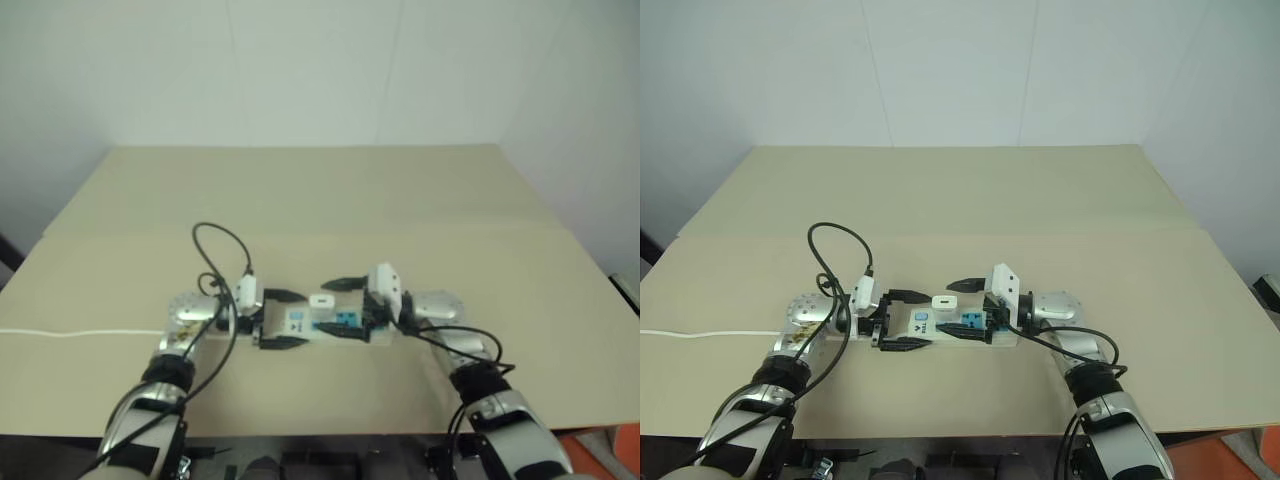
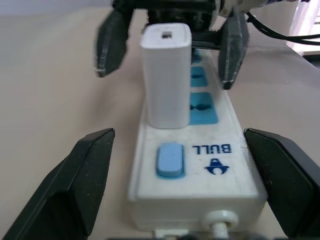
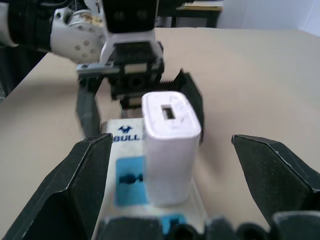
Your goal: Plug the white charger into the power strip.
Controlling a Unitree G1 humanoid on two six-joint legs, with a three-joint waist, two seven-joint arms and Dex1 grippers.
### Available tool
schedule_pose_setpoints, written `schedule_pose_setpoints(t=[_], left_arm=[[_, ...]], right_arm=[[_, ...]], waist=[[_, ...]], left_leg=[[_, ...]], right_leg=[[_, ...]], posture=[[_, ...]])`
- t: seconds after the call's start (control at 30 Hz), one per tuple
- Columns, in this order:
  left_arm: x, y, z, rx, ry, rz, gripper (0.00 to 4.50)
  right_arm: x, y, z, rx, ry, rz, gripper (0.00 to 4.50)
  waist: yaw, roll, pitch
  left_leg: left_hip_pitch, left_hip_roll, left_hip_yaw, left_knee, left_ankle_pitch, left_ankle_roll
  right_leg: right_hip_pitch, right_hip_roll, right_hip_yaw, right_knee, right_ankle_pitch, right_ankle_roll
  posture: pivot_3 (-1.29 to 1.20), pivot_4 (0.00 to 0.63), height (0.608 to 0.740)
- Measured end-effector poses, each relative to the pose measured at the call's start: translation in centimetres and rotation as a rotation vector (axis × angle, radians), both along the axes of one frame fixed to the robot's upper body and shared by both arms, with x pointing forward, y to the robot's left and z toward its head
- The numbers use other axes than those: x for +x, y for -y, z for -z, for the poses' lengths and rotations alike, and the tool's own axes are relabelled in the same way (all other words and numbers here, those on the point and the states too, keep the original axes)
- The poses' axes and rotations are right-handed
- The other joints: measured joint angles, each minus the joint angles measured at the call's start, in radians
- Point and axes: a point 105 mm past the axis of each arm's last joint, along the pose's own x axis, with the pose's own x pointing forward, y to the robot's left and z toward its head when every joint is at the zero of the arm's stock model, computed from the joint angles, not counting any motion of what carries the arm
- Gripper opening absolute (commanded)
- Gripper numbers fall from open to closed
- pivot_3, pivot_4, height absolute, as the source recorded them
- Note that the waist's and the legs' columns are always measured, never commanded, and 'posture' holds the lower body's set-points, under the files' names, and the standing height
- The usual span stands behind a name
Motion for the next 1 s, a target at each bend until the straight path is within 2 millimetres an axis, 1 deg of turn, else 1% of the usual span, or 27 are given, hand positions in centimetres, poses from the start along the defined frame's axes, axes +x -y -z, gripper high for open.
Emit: schedule_pose_setpoints(t=[0.07,0.13,0.17,0.2,0.27,0.3,0.37,0.4,0.43,0.5,0.57,0.63,0.7,0.8,0.93,1.0], left_arm=[[0.0,-0.2,-1.5,-0.025,0.012,0.011,4.49],[-0.5,-1.1,-3.3,-0.007,0.045,0.040,4.49],[-1.1,-2.1,-4.3,0.020,0.065,0.049,4.49],[-1.8,-3.5,-5.1,0.052,0.056,0.054,4.49],[-2.4,-5.1,-5.6,0.074,0.021,0.035,4.49],[-2.4,-5.9,-6.0,0.070,0.007,0.010,4.49],[-2.4,-6.6,-6.3,0.068,-0.001,-0.020,4.49],[-2.3,-7.1,-6.4,0.073,0.004,-0.042,4.49],[-2.3,-7.6,-6.5,0.077,0.005,-0.065,4.49],[-2.6,-9.3,-6.1,0.095,0.004,-0.121,4.49],[-3.0,-10.0,-5.4,0.096,-0.016,-0.154,4.49],[-3.6,-10.2,-4.3,0.098,-0.050,-0.165,4.49],[-3.9,-10.3,-3.7,0.099,-0.070,-0.171,4.49],[-4.1,-10.0,-3.6,0.104,-0.069,-0.165,4.49],[-4.3,-9.8,-3.5,0.106,-0.077,-0.163,4.49],[-4.3,-9.8,-3.5,0.106,-0.080,-0.164,4.49]], right_arm=[[-0.4,1.0,-0.2,-0.019,-0.006,0.008,4.50],[-1.1,2.5,-0.4,-0.059,0.012,0.019,4.50],[-1.5,3.8,-0.4,-0.080,0.023,0.039,4.50],[-1.9,5.5,-0.4,-0.108,0.012,0.079,4.50],[-2.4,7.9,-0.9,-0.142,0.006,0.132,4.50],[-2.7,9.5,-1.8,-0.167,0.025,0.165,4.50],[-3.1,11.1,-3.0,-0.224,0.063,0.191,4.50],[-3.5,12.3,-3.6,-0.280,0.084,0.208,4.50],[-3.9,13.4,-3.8,-0.326,0.086,0.223,4.50],[-4.9,15.9,-3.6,-0.408,0.047,0.264,4.50],[-5.7,17.4,-3.3,-0.433,0.006,0.301,4.50],[-6.3,18.1,-3.2,-0.433,-0.020,0.325,4.50],[-6.5,18.2,-3.4,-0.442,-0.021,0.343,4.50],[-6.7,18.1,-3.4,-0.451,-0.026,0.358,4.50],[-7.5,17.9,-2.7,-0.461,-0.057,0.363,4.50],[-7.7,17.9,-2.8,-0.458,-0.049,0.378,4.50]], waist=[[0.003,0.000,0.000],[0.003,0.000,0.000],[0.000,0.000,0.001],[-0.002,0.001,0.002],[-0.005,0.003,0.004],[-0.005,0.004,0.006],[-0.003,0.004,0.008],[-0.003,0.004,0.008],[-0.003,0.004,0.008],[-0.003,0.003,0.008],[-0.004,0.003,0.008],[-0.005,0.003,0.009],[-0.004,0.003,0.009],[-0.002,0.003,0.009],[0.003,0.002,0.009],[0.003,0.002,0.009]], left_leg=[[-0.003,0.000,-0.001,0.000,0.000,0.000],[-0.005,0.000,-0.001,0.000,0.000,0.000],[-0.005,0.000,-0.001,-0.001,0.000,0.000],[-0.006,0.000,-0.001,-0.001,0.000,0.000],[-0.009,0.000,-0.001,-0.001,0.000,0.000],[-0.009,0.000,0.000,-0.001,0.000,0.000],[-0.009,0.000,0.000,-0.001,0.000,0.000],[-0.009,0.000,0.000,-0.002,0.000,0.000],[-0.009,0.000,0.000,-0.002,0.000,0.000],[-0.009,0.000,0.000,-0.002,0.000,0.001],[-0.009,0.000,0.001,-0.002,0.000,0.001],[-0.009,0.001,0.001,-0.002,0.000,0.001],[-0.009,0.001,0.001,-0.002,0.000,0.001],[-0.009,0.001,0.001,-0.002,0.000,0.001],[-0.009,0.001,0.001,-0.002,0.000,0.001],[-0.009,0.001,0.001,-0.002,0.000,0.001]], right_leg=[[-0.002,0.000,0.000,0.000,0.000,0.000],[-0.004,0.000,0.000,0.000,0.000,0.000],[-0.005,0.000,0.000,-0.001,0.000,0.000],[-0.006,0.000,0.000,-0.001,0.000,0.000],[-0.008,0.000,0.000,-0.001,0.000,0.000],[-0.008,0.000,0.000,-0.002,0.000,0.000],[-0.008,0.000,0.000,-0.002,0.000,0.000],[-0.008,0.000,0.000,-0.002,0.000,0.000],[-0.008,0.000,0.000,-0.002,0.000,0.000],[-0.008,0.000,0.000,-0.003,0.000,0.000],[-0.008,0.000,0.000,-0.004,0.000,0.000],[-0.008,0.000,0.000,-0.003,0.000,0.000],[-0.008,0.000,0.000,-0.002,0.000,0.000],[-0.007,0.000,0.000,-0.002,0.000,0.000],[-0.007,0.000,0.000,-0.002,0.000,0.000],[-0.007,0.000,0.000,-0.002,0.000,0.000]], posture=[[0.00,0.150,0.740],[0.00,0.150,0.740],[0.00,0.150,0.740],[0.00,0.150,0.740],[0.00,0.150,0.740],[0.00,0.150,0.740],[0.00,0.150,0.740],[0.00,0.150,0.740],[0.00,0.150,0.740],[0.00,0.150,0.740],[0.00,0.150,0.740],[0.00,0.150,0.740],[0.00,0.150,0.740],[0.00,0.150,0.740],[0.00,0.150,0.740],[0.00,0.150,0.740]])
